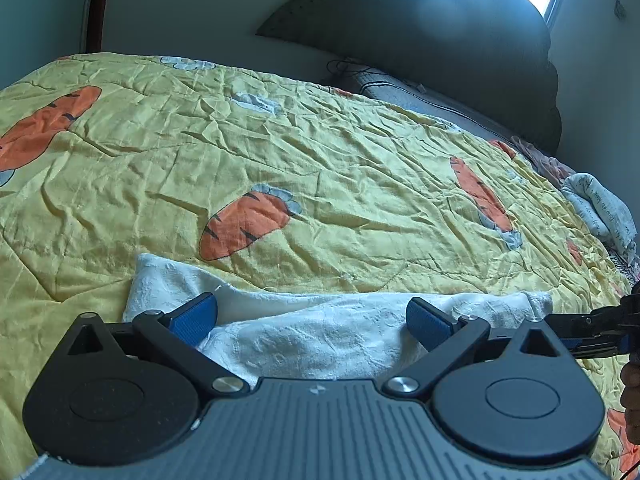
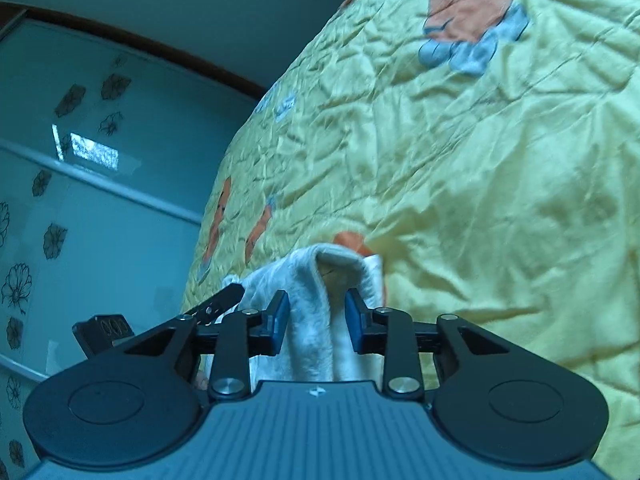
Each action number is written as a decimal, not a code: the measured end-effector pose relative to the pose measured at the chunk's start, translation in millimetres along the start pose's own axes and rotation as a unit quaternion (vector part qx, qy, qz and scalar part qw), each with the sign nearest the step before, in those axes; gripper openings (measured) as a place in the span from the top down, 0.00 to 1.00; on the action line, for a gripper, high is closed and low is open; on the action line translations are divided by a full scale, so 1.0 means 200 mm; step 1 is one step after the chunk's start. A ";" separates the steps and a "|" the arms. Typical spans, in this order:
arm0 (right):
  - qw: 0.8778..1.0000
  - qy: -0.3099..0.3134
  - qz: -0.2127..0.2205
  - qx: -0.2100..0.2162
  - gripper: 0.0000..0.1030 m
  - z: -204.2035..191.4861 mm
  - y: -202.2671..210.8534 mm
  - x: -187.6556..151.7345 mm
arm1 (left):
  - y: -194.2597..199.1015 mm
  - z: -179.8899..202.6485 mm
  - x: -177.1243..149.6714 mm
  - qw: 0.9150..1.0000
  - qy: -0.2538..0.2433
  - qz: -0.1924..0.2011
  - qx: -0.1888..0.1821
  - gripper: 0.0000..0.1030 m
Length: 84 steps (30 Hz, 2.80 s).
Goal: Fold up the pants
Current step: 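Grasp the folded pants with the left gripper while the right gripper holds the fold, then open both grippers and release the folded white pants onto the duvet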
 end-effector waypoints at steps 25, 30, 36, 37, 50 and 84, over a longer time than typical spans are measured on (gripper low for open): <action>0.998 0.033 0.041 -0.028 0.20 -0.01 0.30 -0.13 | 0.38 -0.38 -0.11 0.996 0.088 0.007 -0.022 0.04; 1.000 0.010 0.001 -0.017 0.20 0.04 0.20 -0.18 | 0.41 -0.50 -0.25 0.986 0.151 -0.015 -0.068 0.07; 0.999 0.007 -0.032 0.025 0.23 -0.01 0.03 -0.19 | 0.33 -0.47 -0.26 0.958 0.227 -0.042 -0.171 0.07; 0.999 0.007 -0.032 0.022 0.41 -0.02 0.01 -0.18 | 0.32 -0.46 -0.26 0.958 0.230 -0.037 -0.169 0.09; 0.939 0.305 -0.089 -0.130 0.81 -0.33 -0.13 -0.26 | 0.39 -0.33 -0.28 0.995 0.093 0.005 -0.019 0.82; 0.948 0.250 0.068 -0.183 0.63 -0.52 0.13 -0.81 | 0.80 0.00 -0.65 0.992 -0.065 0.084 0.067 0.27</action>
Point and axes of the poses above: each gripper's, at about its wrist camera, not at the fingertips, and y roughly against the way its jaws point, z to its right, x to its top, the point moved 4 cm from there along -y, roughly the way its jaws point, and after that the axes turned 3 degrees about x, right-handed, at the moved point
